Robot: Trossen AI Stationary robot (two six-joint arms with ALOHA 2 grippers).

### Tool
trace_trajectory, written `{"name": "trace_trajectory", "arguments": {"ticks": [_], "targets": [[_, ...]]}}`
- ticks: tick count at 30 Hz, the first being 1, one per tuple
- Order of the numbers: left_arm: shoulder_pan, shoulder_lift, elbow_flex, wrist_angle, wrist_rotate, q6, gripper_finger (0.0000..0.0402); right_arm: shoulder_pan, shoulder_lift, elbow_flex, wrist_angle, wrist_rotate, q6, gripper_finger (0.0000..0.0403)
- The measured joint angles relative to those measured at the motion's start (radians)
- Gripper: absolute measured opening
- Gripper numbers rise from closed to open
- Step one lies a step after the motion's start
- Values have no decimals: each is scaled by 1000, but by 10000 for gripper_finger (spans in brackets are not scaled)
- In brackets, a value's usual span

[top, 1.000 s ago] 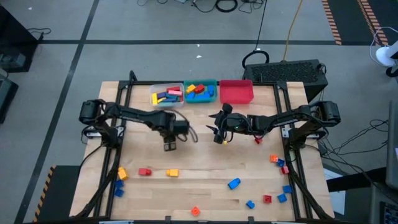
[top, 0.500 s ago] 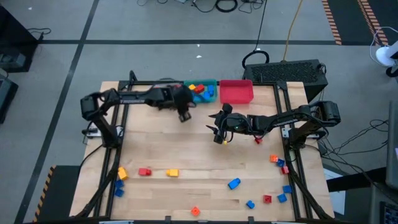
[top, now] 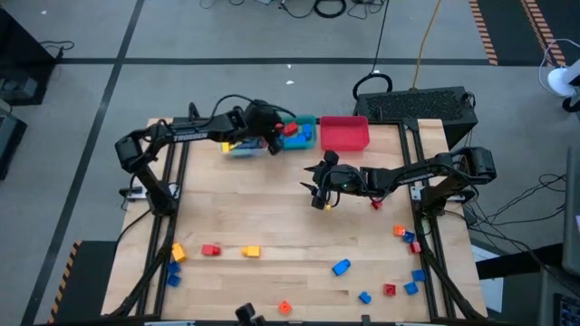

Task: Sort blocks by size
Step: Put the red 1 stud game piece into the green bin, then put the yellow 1 stud game piece into the green bin

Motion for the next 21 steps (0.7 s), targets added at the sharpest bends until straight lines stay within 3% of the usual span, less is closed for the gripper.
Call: {"name": "trace_trajectory", "arguments": {"ticks": [4,13,21], "targets": [[6,21,0,36,-5,0,171,0,0,0,0,0,0,210],[6,78,0,55,-16,-6,249,0,0,0,-2,0,3,210],[-13,-11,0,4,-27,-6,255,0,0,0,-16,0,3,210]]}}
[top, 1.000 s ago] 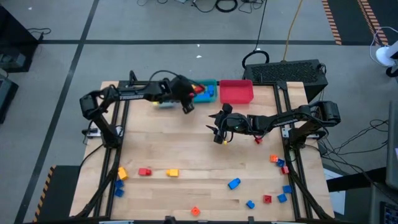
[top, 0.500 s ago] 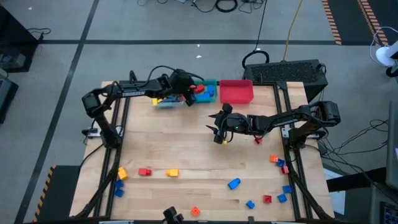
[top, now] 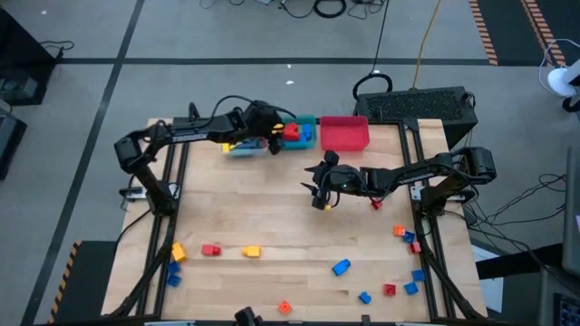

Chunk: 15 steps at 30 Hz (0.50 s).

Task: Sort blocks by size
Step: Put the yellow 1 stud game piece into the green bin

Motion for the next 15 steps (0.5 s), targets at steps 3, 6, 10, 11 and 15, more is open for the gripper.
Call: {"name": "trace_trajectory", "arguments": {"ticks": [3,6,10,11,15], "targets": [[-25,-49,0,-68,0,3,255,0,0,0,0,0,0,210],[-65,-105,0,-177,0,6,255,0,0,0,-4,0,0,210],[-135,-164,0,-322,-2,1,255,0,0,0,-14,0,0,210],[-155,-178,0,-351,-5,0,255,0,0,0,-14,0,0,210],[-243,-216,0,-468,-25,-42,255,0,0,0,-15,0,0,210]]}}
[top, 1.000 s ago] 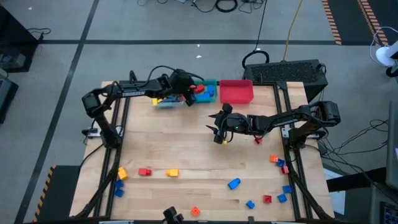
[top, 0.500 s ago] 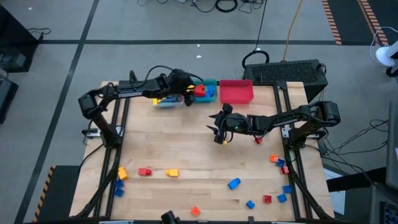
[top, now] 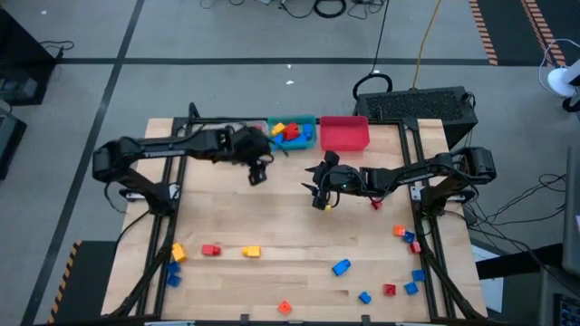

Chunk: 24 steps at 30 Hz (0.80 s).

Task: Sort blocks by size
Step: Put the yellow 1 stud game piece into the green bin

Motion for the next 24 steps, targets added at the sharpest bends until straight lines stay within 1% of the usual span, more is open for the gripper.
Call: {"name": "trace_trajectory", "arguments": {"ticks": [5,9,18,24], "targets": [[-111,-24,0,-115,-4,-95,255,0,0,0,0,0,0,210],[-209,-25,0,-192,-3,-208,255,0,0,0,0,0,3,210],[-433,-25,-32,-318,-4,-413,255,0,0,0,0,0,12,210],[-574,-25,-33,-356,-33,-566,255,0,0,0,0,0,19,210]]}}
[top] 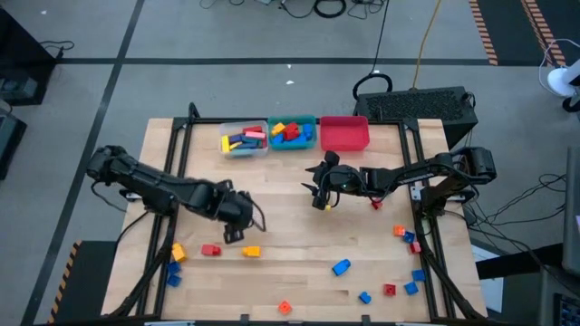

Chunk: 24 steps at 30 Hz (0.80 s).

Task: Sort blocks by size
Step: Put the yellow 1 stud game piece into the green bin

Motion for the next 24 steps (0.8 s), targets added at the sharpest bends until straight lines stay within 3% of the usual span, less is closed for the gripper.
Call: {"name": "trace_trajectory", "arguments": {"ticks": [5,10,15,18,24], "targets": [[-115,0,0,-64,-2,-171,255,0,0,0,-3,0,7,210],[-226,0,0,-162,6,-441,255,0,0,0,-3,0,7,210],[-320,0,0,-184,104,-702,255,0,0,0,-3,0,7,210],[-377,0,0,-184,175,-775,255,0,0,0,-3,0,7,210],[-488,0,0,-184,182,-782,255,0,0,0,-2,0,7,210]]}}
